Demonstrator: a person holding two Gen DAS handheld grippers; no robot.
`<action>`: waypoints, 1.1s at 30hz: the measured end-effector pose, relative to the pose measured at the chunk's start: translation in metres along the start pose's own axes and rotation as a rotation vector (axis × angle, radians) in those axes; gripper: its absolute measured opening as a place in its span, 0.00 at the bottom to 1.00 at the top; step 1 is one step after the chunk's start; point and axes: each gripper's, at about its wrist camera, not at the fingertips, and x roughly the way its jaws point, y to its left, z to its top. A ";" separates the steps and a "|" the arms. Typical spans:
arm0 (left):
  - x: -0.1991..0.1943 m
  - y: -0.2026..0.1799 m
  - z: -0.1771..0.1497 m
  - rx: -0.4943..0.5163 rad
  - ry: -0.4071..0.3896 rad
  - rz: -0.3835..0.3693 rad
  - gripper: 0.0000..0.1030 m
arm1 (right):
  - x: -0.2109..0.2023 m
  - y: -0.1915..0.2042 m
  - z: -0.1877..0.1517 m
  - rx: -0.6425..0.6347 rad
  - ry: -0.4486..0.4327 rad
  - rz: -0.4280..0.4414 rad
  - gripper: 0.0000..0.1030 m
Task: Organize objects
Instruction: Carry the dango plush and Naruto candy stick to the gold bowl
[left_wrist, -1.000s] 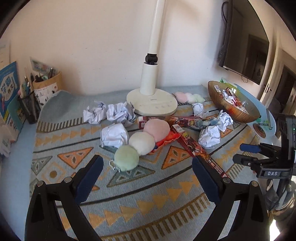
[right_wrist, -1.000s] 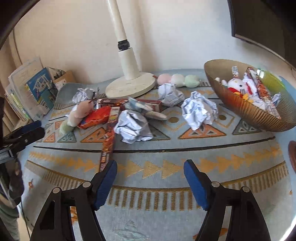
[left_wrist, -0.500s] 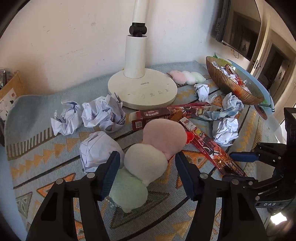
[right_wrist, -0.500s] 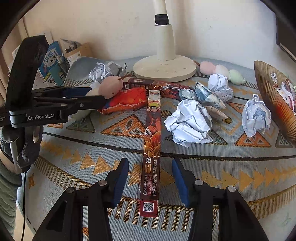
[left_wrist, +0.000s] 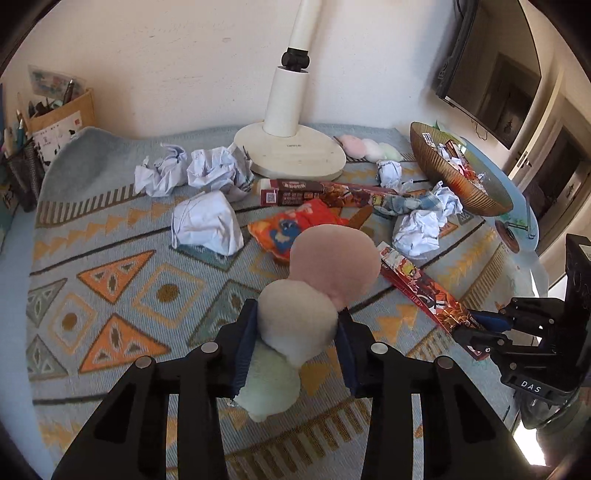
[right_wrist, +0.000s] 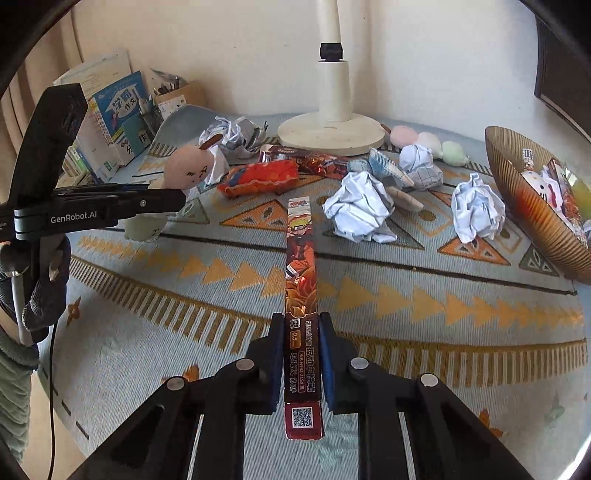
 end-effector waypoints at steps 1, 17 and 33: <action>-0.003 -0.002 -0.010 -0.017 0.009 0.006 0.35 | -0.005 -0.003 -0.009 0.002 0.008 0.013 0.16; -0.023 -0.031 -0.051 -0.079 -0.017 0.058 0.35 | 0.008 0.013 -0.013 -0.038 0.018 -0.059 0.17; 0.008 -0.162 0.078 0.082 -0.074 -0.126 0.35 | -0.108 -0.123 0.000 0.252 -0.240 -0.178 0.17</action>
